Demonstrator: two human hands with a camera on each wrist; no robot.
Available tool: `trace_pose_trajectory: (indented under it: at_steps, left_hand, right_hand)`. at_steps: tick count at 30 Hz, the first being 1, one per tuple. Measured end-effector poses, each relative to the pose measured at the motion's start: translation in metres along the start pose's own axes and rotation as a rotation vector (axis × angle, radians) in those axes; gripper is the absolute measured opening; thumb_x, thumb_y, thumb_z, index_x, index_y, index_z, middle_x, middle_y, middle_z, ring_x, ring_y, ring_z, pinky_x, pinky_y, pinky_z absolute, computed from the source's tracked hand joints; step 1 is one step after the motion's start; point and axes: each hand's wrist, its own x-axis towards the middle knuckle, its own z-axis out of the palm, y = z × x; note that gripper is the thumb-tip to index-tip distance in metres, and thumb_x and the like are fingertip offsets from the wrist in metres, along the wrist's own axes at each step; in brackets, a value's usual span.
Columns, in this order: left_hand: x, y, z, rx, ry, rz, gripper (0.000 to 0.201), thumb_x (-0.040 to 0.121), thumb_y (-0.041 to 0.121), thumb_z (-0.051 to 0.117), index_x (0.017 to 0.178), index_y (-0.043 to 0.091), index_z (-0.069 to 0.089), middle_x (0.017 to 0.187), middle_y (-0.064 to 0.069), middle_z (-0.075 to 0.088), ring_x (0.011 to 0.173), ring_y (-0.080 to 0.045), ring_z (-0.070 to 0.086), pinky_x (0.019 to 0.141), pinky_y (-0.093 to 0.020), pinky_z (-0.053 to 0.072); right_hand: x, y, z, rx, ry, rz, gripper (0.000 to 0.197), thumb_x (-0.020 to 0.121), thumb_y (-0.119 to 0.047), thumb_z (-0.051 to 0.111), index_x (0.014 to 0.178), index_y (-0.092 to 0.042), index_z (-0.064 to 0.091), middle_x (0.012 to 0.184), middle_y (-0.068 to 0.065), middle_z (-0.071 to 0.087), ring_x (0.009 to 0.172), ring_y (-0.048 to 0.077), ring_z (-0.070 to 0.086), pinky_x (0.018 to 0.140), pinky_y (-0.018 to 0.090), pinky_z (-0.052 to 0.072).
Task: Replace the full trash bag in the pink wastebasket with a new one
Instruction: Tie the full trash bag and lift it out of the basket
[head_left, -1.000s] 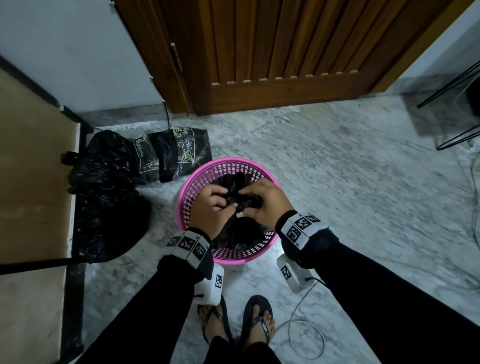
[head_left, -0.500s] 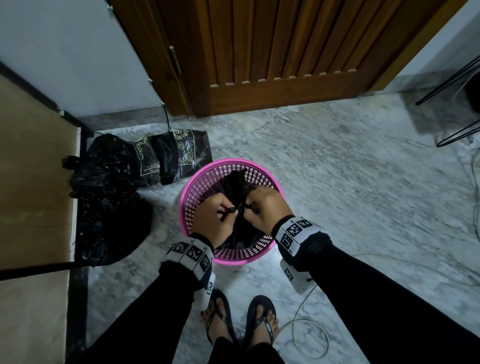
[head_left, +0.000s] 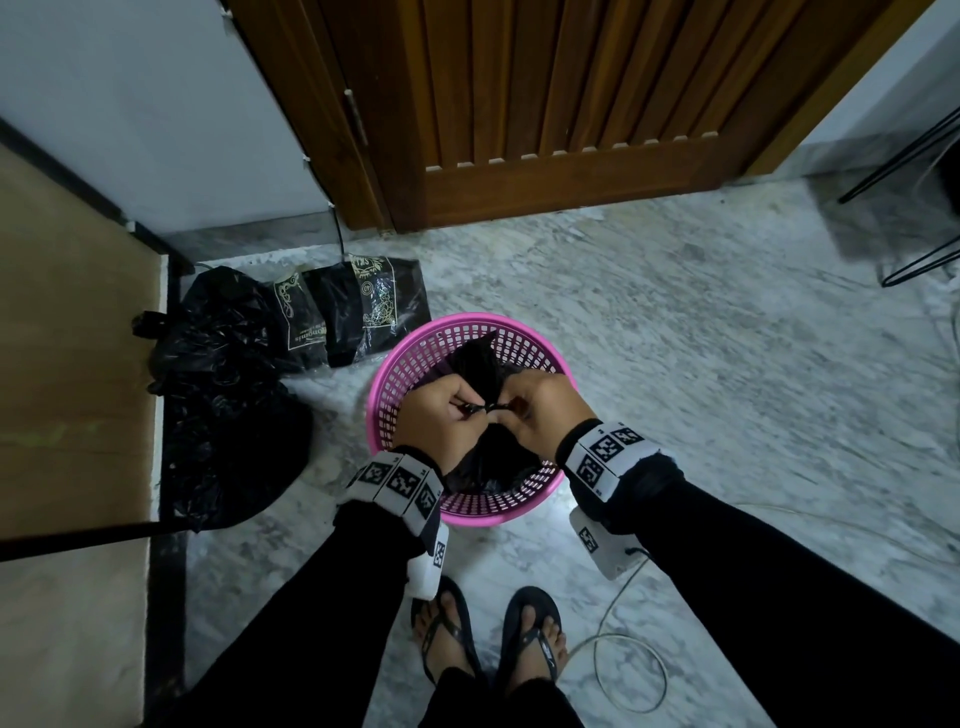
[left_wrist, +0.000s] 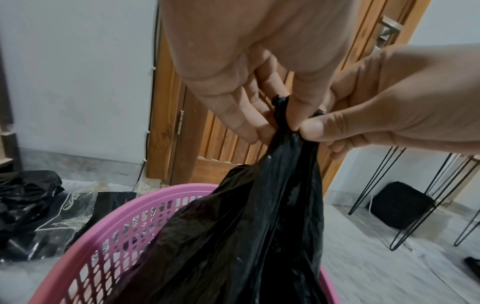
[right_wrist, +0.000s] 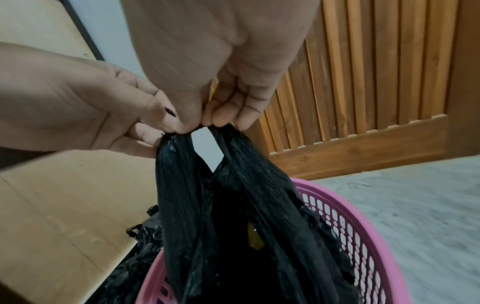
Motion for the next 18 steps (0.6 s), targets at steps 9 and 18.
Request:
trace_pose_trajectory:
  at_steps: [9,18]
  left_hand:
    - [0.002,-0.013,-0.012,0.111,0.030,-0.005,0.002,0.076,0.005,0.065,0.076,0.004,0.064,0.063,0.007,0.055,0.059,-0.006,0.051,0.055,-0.014,0.040]
    - [-0.008,-0.038,-0.039,0.245,0.066,-0.153,0.014,0.078,0.006,0.063,0.071,0.015,0.055,0.076,-0.002,0.061,0.073,-0.013,0.052,0.069,-0.017,0.036]
  right_hand:
    - [0.002,0.010,-0.011,-0.238,0.043,0.157,0.022,0.081,-0.009,0.060,0.100,0.000,0.063,0.099,0.024,0.064,0.096,0.039,0.058,0.077,0.038,0.049]
    - [-0.001,0.030,-0.031,-0.398,-0.098,0.429,0.022,0.083,-0.011,0.056,0.100,0.004,0.055,0.102,0.024,0.061,0.095,0.038,0.057,0.071,0.037,0.044]
